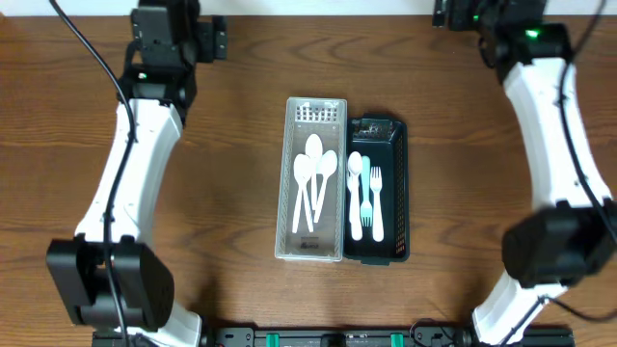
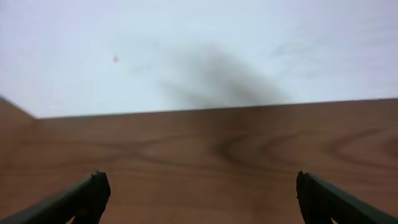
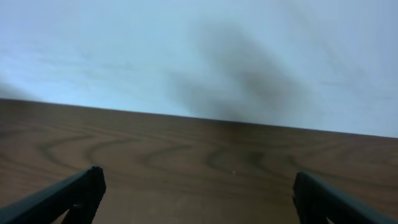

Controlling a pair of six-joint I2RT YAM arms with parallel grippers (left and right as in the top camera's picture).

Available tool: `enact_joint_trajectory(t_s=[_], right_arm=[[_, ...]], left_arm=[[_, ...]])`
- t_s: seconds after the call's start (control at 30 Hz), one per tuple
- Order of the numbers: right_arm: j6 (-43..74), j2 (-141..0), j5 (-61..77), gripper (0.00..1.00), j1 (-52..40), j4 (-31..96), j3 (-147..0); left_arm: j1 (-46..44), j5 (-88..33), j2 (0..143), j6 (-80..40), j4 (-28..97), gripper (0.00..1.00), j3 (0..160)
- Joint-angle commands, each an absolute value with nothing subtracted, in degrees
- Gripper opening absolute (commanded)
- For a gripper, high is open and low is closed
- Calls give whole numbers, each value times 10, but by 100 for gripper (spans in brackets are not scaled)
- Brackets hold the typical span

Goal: Pack container

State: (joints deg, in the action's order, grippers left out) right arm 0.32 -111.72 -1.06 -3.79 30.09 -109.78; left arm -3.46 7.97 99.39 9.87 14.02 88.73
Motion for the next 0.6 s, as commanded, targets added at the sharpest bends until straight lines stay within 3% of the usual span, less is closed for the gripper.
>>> enact_joint_trajectory(t_s=[0.0, 0.3, 0.57], right_arm=[[-10, -1147, -13, 99, -40, 293, -1097], [-69, -1113, -45, 99, -24, 338, -1085], [-69, -980, -45, 99, 20, 286, -900]], left_arm=[[-25, 86, 1009, 127, 150, 98, 886], [-20, 53, 961, 126, 155, 98, 811], [-20, 49, 781, 126, -13, 98, 568]])
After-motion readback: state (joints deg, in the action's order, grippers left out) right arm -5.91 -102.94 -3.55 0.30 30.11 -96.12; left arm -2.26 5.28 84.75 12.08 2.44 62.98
